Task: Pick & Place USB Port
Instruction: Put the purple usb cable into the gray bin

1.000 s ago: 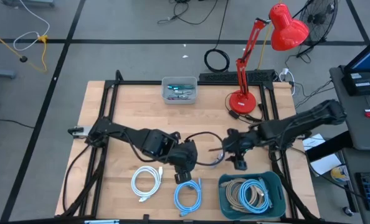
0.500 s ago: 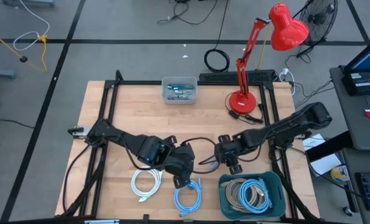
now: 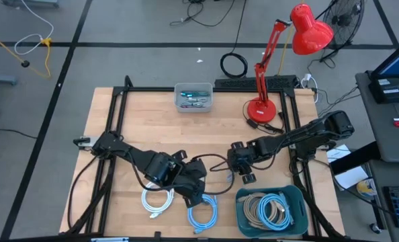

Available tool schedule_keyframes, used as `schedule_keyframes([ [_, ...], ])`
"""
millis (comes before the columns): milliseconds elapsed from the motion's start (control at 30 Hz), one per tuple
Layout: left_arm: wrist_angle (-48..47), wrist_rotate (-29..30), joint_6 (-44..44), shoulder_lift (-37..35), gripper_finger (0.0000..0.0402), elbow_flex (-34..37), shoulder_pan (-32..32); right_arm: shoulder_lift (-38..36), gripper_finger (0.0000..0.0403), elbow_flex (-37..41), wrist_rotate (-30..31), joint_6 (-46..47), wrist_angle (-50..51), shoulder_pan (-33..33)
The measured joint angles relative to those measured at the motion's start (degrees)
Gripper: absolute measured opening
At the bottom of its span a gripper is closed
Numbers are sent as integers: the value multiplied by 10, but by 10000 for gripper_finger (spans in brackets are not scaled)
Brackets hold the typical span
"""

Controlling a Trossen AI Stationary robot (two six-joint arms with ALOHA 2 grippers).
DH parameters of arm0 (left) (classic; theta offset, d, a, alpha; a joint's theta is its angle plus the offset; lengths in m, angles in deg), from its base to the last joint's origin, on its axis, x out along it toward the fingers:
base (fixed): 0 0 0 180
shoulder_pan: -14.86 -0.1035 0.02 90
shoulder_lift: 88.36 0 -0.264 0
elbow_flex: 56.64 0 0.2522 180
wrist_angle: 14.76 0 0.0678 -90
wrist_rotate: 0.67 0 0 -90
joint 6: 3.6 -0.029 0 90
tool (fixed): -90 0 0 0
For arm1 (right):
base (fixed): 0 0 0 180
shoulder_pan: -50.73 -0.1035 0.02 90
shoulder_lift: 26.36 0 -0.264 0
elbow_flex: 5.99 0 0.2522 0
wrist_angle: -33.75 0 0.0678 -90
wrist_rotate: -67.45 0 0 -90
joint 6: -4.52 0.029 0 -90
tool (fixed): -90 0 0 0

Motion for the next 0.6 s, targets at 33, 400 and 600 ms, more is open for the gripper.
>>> schedule_keyframes([
  [33,-2,2,2,0,136,0,1,0,134,5,0,1,-1,2],
  [400,-5,6,5,0,136,0,4,-1,134,73,-18,40,-21,-6],
  [600,-5,15,0,0,136,0,2,-1,127,78,-14,65,-42,-8],
])
